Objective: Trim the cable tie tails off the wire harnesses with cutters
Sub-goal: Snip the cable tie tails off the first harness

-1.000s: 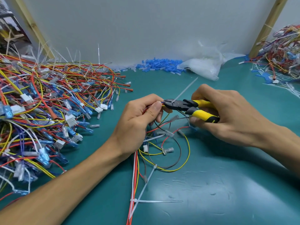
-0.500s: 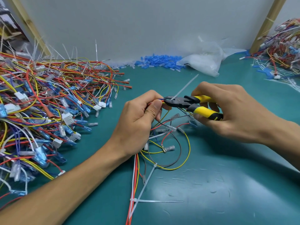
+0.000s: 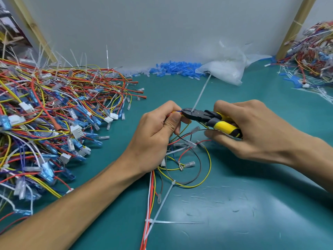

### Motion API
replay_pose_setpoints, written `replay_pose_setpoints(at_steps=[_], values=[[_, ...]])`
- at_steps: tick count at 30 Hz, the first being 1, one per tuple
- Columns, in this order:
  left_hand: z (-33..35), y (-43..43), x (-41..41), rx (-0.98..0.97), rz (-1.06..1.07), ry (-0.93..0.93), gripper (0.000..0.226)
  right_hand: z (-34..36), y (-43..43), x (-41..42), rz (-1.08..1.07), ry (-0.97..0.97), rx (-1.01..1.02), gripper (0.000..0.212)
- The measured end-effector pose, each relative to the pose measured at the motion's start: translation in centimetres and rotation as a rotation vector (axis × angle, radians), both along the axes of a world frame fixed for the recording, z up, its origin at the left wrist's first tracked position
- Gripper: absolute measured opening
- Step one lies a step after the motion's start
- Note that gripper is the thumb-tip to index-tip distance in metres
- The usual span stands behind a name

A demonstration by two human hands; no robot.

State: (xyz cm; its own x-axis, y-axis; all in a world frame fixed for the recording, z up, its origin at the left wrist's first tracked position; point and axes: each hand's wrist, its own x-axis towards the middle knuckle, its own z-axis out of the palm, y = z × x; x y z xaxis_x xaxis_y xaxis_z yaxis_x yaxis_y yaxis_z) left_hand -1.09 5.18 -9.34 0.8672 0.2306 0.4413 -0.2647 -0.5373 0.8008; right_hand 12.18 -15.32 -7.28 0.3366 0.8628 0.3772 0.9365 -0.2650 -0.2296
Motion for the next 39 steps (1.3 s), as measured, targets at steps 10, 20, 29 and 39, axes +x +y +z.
replay_pose_setpoints(at_steps=[10, 20, 29, 39], values=[[-0.2, 0.2, 0.1, 0.013, -0.021, 0.016, 0.032, -0.2, 0.1, 0.1, -0.008, 0.137, -0.035, 0.042], [0.0, 0.3, 0.1, 0.026, -0.047, 0.018, 0.028, -0.4, -0.1, 0.5, -0.012, 0.188, -0.052, 0.041], [0.5, 0.4, -0.2, -0.077, -0.036, 0.008, 0.022, -0.8, 0.1, 0.8, -0.009, 0.28, -0.035, 0.044], [0.4, 1.0, 0.2, -0.102, 0.16, 0.0, 0.025, -0.6, 0.0, 1.5, -0.097, 0.332, 0.055, 0.04]])
